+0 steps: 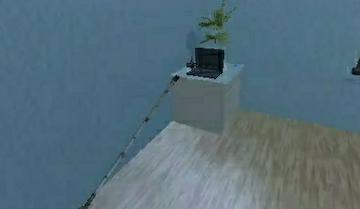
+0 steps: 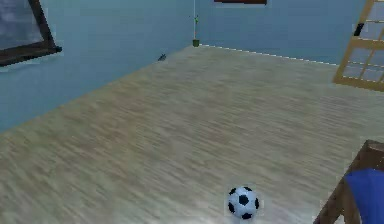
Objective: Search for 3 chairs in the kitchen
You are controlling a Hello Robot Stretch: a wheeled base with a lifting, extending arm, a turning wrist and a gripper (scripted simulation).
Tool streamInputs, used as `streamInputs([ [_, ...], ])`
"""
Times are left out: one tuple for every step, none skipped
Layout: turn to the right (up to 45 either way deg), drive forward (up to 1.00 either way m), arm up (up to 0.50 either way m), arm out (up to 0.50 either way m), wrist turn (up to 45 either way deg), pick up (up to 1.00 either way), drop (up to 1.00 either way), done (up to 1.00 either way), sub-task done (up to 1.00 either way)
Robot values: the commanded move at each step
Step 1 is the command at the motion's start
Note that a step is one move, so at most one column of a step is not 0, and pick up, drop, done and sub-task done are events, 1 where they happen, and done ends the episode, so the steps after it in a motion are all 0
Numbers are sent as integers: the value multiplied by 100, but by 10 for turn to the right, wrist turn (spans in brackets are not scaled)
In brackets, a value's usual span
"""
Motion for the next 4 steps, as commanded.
streamInputs([
  [150, 0, 0, 0, 0, 0, 0, 0, 0],
  [0, 40, 0, 0, 0, 0, 0, 0, 0],
  [450, 0, 0, 0, 0, 0, 0, 0, 0],
  [450, 0, 0, 0, 0, 0, 0, 0, 0],
])
